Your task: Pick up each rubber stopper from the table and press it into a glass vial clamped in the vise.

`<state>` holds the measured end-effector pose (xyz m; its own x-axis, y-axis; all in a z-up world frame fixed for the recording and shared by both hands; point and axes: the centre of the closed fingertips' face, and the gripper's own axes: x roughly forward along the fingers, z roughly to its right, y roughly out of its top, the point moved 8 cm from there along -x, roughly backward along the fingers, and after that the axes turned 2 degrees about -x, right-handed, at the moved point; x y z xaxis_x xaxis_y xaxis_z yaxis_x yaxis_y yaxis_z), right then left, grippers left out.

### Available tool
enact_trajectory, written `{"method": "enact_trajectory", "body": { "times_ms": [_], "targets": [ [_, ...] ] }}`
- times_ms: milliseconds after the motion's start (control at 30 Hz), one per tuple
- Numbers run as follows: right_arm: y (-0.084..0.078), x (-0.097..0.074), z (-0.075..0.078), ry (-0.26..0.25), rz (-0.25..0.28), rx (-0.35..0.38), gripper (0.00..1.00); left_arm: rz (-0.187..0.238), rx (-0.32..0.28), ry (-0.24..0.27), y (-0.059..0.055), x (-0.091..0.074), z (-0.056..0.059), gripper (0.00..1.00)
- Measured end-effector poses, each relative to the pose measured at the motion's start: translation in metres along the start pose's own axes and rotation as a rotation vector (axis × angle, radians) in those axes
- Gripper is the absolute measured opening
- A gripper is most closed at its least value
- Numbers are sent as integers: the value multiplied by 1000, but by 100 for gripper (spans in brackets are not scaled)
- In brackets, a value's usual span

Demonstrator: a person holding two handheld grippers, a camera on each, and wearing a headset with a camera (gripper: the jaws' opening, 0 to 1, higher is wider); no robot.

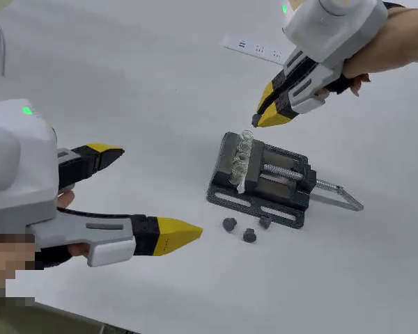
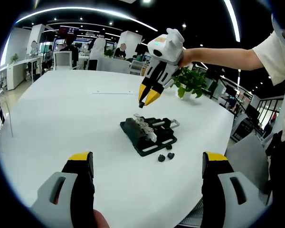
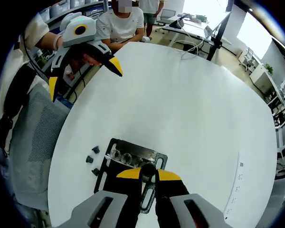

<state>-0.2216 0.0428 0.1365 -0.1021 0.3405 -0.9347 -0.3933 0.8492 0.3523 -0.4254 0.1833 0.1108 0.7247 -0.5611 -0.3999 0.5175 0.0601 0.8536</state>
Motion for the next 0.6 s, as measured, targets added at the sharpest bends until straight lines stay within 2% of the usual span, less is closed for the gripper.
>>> {"method": "enact_trajectory", "body": {
  "times_ms": [100,300,600],
  "targets": [
    [0,10,2,22,-13,-3,6,2,-4,6,0,0,-2,94],
    [-3,18,5,45,-39,-11,6,5,-6,9,1,1,-5,94],
    [-6,21,3,59,-41,-3,6,0,-16,9,-4,2,-9,94]
  ]
}}
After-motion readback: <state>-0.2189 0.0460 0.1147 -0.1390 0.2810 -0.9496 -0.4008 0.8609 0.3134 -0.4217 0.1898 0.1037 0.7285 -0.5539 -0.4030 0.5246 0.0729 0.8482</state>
